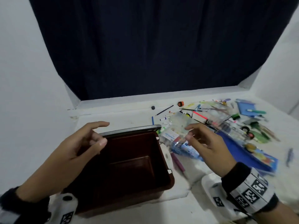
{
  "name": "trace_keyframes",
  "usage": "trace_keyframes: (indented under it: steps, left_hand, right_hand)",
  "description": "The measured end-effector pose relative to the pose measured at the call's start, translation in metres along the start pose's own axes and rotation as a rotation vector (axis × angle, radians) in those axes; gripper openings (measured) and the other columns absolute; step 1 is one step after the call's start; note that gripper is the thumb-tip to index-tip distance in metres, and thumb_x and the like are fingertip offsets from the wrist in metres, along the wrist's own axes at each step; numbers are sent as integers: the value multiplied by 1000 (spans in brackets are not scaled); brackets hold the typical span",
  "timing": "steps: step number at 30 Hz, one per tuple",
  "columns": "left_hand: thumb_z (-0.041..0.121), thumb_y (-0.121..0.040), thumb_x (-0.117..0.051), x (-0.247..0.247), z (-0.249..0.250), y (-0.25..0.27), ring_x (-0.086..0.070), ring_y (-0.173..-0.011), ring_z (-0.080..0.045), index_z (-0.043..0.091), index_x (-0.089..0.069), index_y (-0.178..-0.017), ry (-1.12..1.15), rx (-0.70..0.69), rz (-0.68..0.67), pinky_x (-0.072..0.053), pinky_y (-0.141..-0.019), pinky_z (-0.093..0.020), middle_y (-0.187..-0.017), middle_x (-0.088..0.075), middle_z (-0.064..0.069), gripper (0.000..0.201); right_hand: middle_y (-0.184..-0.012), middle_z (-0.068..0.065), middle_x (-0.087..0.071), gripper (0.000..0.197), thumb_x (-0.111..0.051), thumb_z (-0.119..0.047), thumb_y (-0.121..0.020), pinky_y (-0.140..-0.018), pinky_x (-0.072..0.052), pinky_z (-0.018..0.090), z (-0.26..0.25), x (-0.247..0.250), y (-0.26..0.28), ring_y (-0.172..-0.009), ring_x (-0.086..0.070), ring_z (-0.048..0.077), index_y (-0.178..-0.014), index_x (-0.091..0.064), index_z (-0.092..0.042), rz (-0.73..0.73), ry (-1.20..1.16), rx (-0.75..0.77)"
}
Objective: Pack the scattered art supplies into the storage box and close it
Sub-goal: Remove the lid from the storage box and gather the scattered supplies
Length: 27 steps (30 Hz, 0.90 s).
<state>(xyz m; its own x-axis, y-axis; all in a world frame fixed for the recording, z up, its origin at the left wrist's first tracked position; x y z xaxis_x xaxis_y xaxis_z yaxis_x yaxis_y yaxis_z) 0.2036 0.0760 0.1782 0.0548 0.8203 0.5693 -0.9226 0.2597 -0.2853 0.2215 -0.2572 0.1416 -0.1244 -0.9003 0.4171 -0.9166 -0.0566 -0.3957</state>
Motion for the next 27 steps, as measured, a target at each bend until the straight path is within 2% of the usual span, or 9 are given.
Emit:
trace_keyframes:
  steps: [4, 7, 10, 13, 17, 20, 23, 25, 27]
  left_hand:
    - [62, -84, -51, -52, 37, -6, -59, -74, -19, 37, -54, -132, 42, -53, -4, -49, -74, -29, -78, -60, 0, 54]
    - [59, -86, -52, -100, 63, -14, -59, -73, -17, 37, -56, -129, 97, -86, -15, -48, -73, -24, -78, -59, -1, 49]
    - [55, -85, -57, -157, 81, -25, -58, -73, -20, 36, -59, -125, 181, -86, 1, -49, -71, -29, -79, -59, -1, 44]
    - [52, -89, -58, -218, 86, -38, -59, -79, -24, 34, -57, -128, 193, -67, -30, -48, -73, -33, -86, -61, -2, 43]
    - [34, -95, -62, -295, 78, -51, -63, -90, -12, 42, -54, -129, 14, 2, -133, -48, -80, -23, -100, -64, 9, 36]
    - [64, -89, -51, -340, 60, -47, -56, -105, 0, 52, -40, -138, -264, 65, -303, -47, -91, -34, -113, -57, 22, 52]
    - [87, -77, -27, -369, 45, -36, -50, -113, 5, 56, -31, -139, -444, 89, -438, -41, -101, -43, -122, -52, 24, 70]
    - [83, -80, -33, -374, 45, -38, -51, -112, 6, 60, -34, -134, -416, 97, -405, -43, -101, -42, -120, -53, 23, 59]
    - [68, -85, -44, -369, 51, -47, -54, -106, 5, 54, -43, -133, -347, 88, -314, -45, -97, -36, -115, -55, 23, 50]
  right_hand:
    - [-80, -4, -65, 19, -64, -14, -92, -71, -53, 41, 34, 45, 22, -72, -64, 18, -105, -62, -27, -9, 113, -7]
    - [-83, -10, -66, 19, -64, -14, -92, -72, -51, 31, 62, 86, 36, -77, -64, 13, -105, -61, -27, -43, 200, 6]
    - [-83, -12, -65, 18, -67, -17, -91, -69, -47, 26, 96, 135, 47, -79, -60, 7, -101, -61, -31, -83, 341, 33]
    - [-99, -16, -62, 24, -66, -40, -89, -79, -44, 25, 144, 163, 60, -92, -55, 2, -111, -60, -32, -285, 531, -29]
    - [-139, -7, -48, 74, -50, -74, -80, -101, -41, 39, 192, 169, 79, -124, -45, 20, -141, -43, -33, -635, 788, -48]
    - [-153, -3, -30, 88, -55, -72, -80, -109, -34, 43, 209, 165, 86, -138, -30, 22, -151, -23, -34, -804, 911, -36]
    - [-153, 0, -28, 90, -55, -69, -82, -108, -33, 40, 218, 156, 83, -135, -32, 24, -153, -14, -32, -868, 967, 41]
    - [-148, 1, -33, 92, -56, -68, -81, -106, -36, 39, 222, 151, 79, -131, -37, 24, -153, -11, -32, -869, 930, 52]
    - [-141, 1, -38, 94, -57, -68, -80, -103, -39, 39, 221, 151, 74, -126, -40, 25, -153, -10, -33, -846, 853, 37]
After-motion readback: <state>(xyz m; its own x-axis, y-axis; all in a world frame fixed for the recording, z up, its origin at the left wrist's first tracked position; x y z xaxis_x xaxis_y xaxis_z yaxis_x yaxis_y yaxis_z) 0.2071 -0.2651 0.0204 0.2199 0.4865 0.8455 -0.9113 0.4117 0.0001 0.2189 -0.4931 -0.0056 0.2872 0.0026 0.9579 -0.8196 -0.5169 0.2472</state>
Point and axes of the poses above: each hand's wrist, its own y-axis away from the middle knuckle, its own x-axis out of the back of the hand, z = x × y, the point moved 7 cm from there along -y, towards the middle knuckle
